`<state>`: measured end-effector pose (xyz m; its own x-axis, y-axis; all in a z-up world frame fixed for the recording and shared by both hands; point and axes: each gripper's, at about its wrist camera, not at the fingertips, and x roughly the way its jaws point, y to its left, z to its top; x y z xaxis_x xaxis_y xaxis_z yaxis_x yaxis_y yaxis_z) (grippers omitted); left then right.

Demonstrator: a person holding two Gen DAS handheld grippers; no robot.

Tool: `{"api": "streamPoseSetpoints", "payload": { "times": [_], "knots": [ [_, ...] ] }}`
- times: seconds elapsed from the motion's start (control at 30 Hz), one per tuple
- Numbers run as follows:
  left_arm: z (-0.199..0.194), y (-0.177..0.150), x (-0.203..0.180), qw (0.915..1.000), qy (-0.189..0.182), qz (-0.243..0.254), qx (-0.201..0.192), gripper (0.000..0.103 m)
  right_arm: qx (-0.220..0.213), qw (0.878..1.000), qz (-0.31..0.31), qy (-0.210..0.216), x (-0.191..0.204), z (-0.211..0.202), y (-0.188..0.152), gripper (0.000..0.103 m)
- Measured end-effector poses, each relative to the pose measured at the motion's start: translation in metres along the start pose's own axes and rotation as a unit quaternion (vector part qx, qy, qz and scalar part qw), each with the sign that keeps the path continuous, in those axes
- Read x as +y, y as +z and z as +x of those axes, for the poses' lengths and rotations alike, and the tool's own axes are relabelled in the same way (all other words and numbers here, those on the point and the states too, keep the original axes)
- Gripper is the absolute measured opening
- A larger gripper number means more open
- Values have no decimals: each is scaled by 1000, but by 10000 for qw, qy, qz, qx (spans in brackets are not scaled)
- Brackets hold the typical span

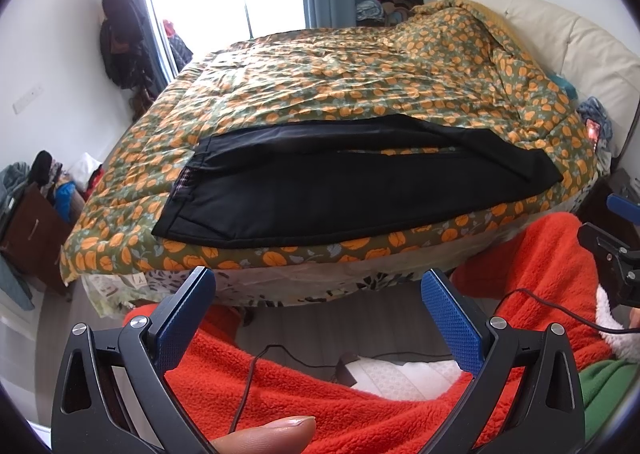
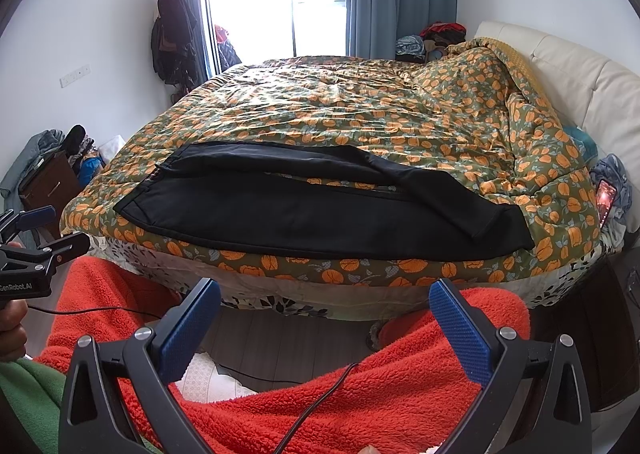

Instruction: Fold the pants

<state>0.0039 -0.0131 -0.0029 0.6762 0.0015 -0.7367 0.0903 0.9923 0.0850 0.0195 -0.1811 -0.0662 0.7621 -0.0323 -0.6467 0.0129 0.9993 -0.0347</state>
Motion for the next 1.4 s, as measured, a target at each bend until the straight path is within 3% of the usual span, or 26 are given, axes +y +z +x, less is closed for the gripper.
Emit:
{"api": "streamPoseSetpoints", "payload": {
  "times": [1.4],
  "knots": [
    [0, 0, 0, 10000, 6, -3, 1, 103, 14, 10000, 5, 14, 2, 2, -1, 103]
  ]
}}
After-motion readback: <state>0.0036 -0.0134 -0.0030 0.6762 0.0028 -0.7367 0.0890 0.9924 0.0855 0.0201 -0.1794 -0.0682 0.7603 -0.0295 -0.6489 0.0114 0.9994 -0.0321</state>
